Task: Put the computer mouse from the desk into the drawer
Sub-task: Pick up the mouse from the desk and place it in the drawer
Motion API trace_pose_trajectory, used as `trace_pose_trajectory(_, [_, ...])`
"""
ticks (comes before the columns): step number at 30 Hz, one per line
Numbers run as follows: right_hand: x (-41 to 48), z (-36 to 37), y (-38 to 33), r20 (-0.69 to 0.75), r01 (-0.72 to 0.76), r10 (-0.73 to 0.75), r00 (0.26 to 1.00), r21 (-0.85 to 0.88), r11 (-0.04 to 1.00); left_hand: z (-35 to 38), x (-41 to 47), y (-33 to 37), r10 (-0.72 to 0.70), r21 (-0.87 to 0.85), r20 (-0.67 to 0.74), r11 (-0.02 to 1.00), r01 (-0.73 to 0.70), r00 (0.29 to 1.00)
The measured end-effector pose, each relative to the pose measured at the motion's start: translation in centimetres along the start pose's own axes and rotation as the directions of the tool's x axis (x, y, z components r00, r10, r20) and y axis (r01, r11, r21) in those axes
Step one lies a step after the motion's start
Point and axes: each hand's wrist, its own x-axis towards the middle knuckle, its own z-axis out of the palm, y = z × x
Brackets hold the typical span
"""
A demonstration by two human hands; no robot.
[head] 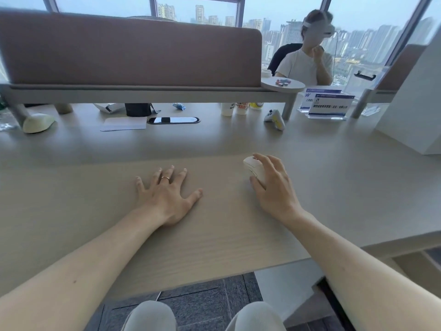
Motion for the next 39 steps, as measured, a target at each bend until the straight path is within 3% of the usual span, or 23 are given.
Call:
trace_pose_trajectory(4, [-4.0,-5.3,2.7,-0.094,-0.026,0.023,0.995,-0.032,0.999,-0.2,-0.4,0.9,0.055,-0.094,-0.074,0.994,-0.062,0.996])
trace_pose_trajectory(9, [-10.2,-11.6,7.6,-0.176,-0.216,0.203,0.963,-0.057,0.975,-0.7,-3.5,8.6,0.360,-0.188,-0.217,0.896,-0.401,0.907])
trace_pose_trajectory(14, [-16.5,-17.4,11.2,-0.275,-0.366,0.335,0.901,-0.069,0.928,0.9,-8.8,18.4,0.635,-0.363,-0.268,0.630,-0.687,0.724])
trace_pose_trajectory(18, [-20.9,-20.2,13.5,-0.338,-0.446,0.402,0.851,-0.063,0.893,4.4,-12.8,23.9,0.838,-0.343,-0.299,0.351,-0.871,0.456])
trace_pose_trajectory(20, [-22.7,-20.9,14.6,-0.350,-0.485,0.435,0.829,-0.066,0.872,6.3,-14.0,26.0,0.883,-0.326,-0.260,0.301,-0.896,0.392])
trace_pose_trajectory(22, [-24.2,-21.2,15.4,-0.349,-0.519,0.468,0.812,-0.066,0.852,8.2,-14.6,27.7,0.896,-0.303,-0.199,0.329,-0.894,0.397])
trace_pose_trajectory(26, [-26.5,-21.7,17.5,-0.349,-0.597,0.544,0.763,-0.055,0.801,11.0,-14.0,31.1,0.845,-0.256,-0.058,0.503,-0.826,0.532])
trace_pose_trajectory(30, [-27.1,-21.2,18.6,-0.302,-0.662,0.620,0.724,-0.056,0.747,12.5,-12.6,32.8,0.754,-0.130,-0.005,0.651,-0.748,0.657])
trace_pose_trajectory(39, [-24.7,-19.3,24.5,-0.078,-0.809,0.806,0.587,-0.105,0.579,14.5,-12.0,34.8,0.722,0.082,-0.155,0.689,-0.720,0.674])
